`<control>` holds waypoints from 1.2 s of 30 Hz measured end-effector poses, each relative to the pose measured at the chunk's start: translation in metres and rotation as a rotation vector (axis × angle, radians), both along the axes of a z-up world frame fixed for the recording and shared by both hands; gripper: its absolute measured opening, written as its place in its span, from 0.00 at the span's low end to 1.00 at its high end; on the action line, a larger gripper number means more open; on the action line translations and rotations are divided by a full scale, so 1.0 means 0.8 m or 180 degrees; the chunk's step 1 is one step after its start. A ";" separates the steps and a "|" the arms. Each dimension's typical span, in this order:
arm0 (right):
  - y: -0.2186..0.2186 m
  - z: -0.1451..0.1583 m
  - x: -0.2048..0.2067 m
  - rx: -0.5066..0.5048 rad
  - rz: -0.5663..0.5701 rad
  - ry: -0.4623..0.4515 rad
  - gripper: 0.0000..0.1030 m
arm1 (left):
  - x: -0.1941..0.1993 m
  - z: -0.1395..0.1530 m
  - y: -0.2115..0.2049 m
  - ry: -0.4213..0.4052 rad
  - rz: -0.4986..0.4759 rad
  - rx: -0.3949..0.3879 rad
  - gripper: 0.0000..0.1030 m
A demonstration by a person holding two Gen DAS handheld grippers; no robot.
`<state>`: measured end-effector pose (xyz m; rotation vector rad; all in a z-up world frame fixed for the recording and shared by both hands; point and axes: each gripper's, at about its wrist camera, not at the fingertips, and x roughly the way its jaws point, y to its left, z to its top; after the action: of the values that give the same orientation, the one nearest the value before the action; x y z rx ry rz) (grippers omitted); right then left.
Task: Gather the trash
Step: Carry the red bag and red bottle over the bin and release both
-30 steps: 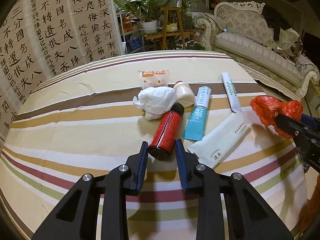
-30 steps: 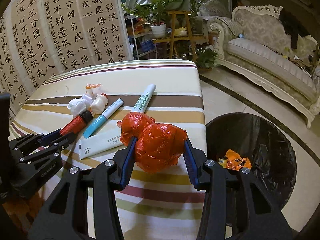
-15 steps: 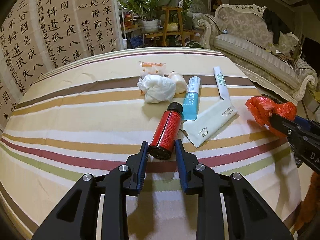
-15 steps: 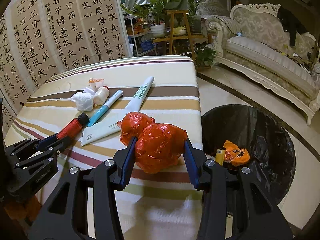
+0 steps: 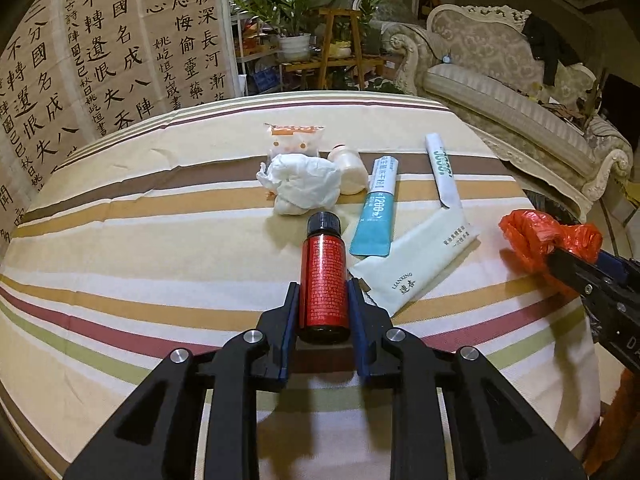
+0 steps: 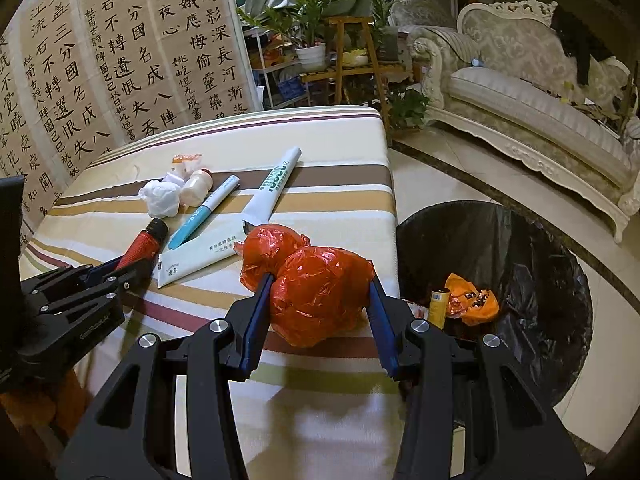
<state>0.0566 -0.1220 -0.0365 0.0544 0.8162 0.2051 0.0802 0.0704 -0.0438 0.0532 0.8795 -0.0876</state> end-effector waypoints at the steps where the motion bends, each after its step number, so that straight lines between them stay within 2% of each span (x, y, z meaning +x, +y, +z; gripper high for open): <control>1: -0.001 0.000 0.000 0.0003 -0.0004 -0.0004 0.43 | -0.002 0.002 0.001 -0.0031 0.0022 0.0003 0.24; 11: -0.028 0.008 -0.012 0.0027 -0.0176 -0.0091 0.43 | -0.030 0.027 -0.016 -0.0261 0.0032 -0.0075 0.24; 16: -0.054 0.009 -0.018 -0.0037 -0.0373 -0.0122 0.43 | -0.035 0.037 -0.053 -0.0351 -0.0174 -0.0109 0.24; 24: -0.104 0.005 -0.027 -0.0192 -0.0736 -0.0165 0.43 | -0.026 0.035 -0.128 -0.0355 -0.0569 -0.0146 0.24; 36: -0.160 -0.004 -0.016 -0.0318 -0.1070 -0.0195 0.43 | -0.007 0.028 -0.206 -0.0374 -0.0764 0.0013 0.24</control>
<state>0.0435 -0.2500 -0.0395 0.0898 0.7432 -0.1506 0.0749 -0.0942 -0.0213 0.1662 0.7529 -0.3042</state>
